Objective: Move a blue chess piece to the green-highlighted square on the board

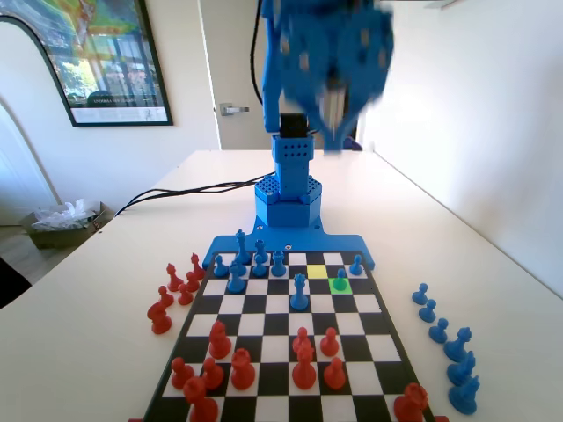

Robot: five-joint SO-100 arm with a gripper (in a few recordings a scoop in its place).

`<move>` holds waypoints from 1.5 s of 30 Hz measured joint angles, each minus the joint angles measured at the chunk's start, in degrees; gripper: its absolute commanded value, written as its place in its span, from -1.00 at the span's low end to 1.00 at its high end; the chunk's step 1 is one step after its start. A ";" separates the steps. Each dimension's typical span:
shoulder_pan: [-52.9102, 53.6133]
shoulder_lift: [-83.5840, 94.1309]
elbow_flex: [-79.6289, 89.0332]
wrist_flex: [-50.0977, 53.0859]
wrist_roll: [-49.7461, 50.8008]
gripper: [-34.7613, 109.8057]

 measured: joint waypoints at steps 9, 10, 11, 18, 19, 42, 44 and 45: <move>0.00 21.36 9.58 4.48 -7.82 -0.51; 0.26 23.20 12.30 3.69 -8.17 -0.51; 0.88 25.22 15.29 2.81 -8.70 -0.51; 2.81 34.63 29.09 -0.97 -11.87 -0.51; 3.25 35.33 30.32 -1.49 -12.13 -0.51; 6.77 49.48 32.61 -7.03 -12.57 -0.44; 6.86 49.48 32.61 -7.03 -12.57 -0.44; 6.86 49.48 32.61 -7.03 -12.57 -0.44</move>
